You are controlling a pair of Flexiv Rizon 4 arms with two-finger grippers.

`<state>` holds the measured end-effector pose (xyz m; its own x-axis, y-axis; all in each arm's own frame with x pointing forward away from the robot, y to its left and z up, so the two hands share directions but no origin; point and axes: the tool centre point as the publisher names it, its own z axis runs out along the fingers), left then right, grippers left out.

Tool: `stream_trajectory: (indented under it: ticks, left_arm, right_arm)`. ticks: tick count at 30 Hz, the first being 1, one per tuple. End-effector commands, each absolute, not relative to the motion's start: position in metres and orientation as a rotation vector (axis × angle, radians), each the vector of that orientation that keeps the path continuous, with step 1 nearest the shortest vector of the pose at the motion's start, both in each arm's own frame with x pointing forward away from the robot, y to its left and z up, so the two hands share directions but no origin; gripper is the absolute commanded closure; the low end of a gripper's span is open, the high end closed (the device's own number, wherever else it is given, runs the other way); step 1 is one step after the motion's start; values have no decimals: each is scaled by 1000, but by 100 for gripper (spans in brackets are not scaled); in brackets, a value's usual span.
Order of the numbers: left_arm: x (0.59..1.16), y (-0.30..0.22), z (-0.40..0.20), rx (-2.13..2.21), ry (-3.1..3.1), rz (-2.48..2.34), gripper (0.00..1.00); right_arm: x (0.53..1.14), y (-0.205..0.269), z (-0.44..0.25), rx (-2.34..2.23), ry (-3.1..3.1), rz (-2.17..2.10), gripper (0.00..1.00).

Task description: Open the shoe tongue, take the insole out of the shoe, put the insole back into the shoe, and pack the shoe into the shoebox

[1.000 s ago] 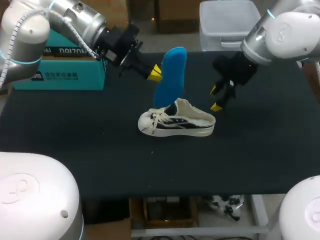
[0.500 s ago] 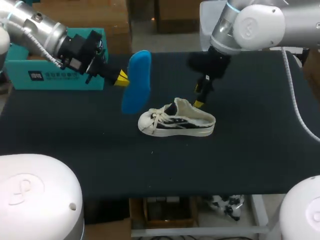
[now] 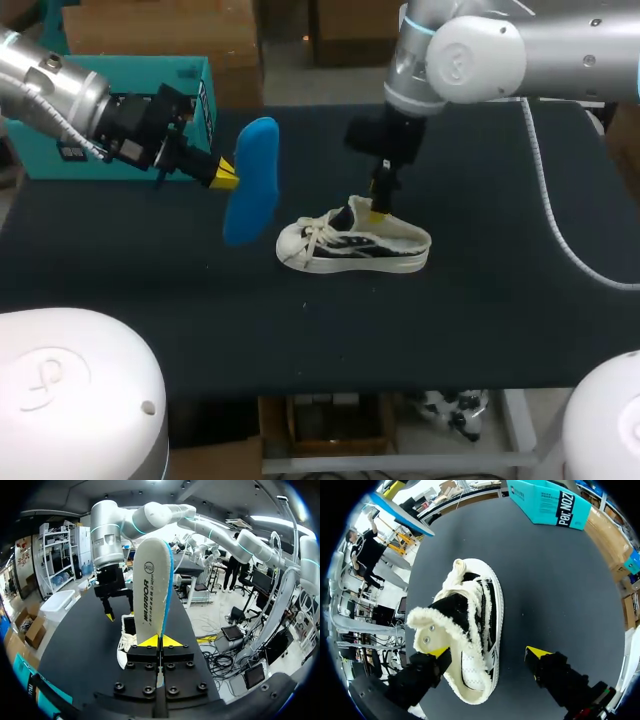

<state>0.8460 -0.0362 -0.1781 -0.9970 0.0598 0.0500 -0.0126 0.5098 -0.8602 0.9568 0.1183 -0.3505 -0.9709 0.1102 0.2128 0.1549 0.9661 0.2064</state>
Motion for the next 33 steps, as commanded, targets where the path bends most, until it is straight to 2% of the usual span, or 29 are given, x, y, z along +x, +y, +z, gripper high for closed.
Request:
stream_trajectory:
  ticks: [1, 4, 5, 7, 8, 19, 33]
  left_arm:
    - [844, -33, -183, -30, -2667, 1529, 100]
    - [845, -31, -184, -23, -2670, 1523, 100]
    - [845, -30, -185, -19, -2671, 1520, 100]
    - [845, -29, -186, -11, -2675, 1514, 100]
    - [846, -29, -187, -7, -2676, 1511, 100]
    - [847, -29, -188, -8, -2679, 1493, 100]
    - [850, -39, -183, -95, -2662, 1482, 100]
  right_arm:
    - [960, 124, -361, -211, -2914, -303, 0]
    - [961, 124, -364, -222, -2915, -300, 0]
    - [961, 125, -365, -222, -2915, -299, 11]
    - [961, 127, -367, -224, -2915, -280, 67]
    - [961, 127, -368, -234, -2919, -270, 100]
    - [949, 131, -363, -324, -2947, -169, 100]
    - [931, 121, -354, -544, -3000, -279, 100]
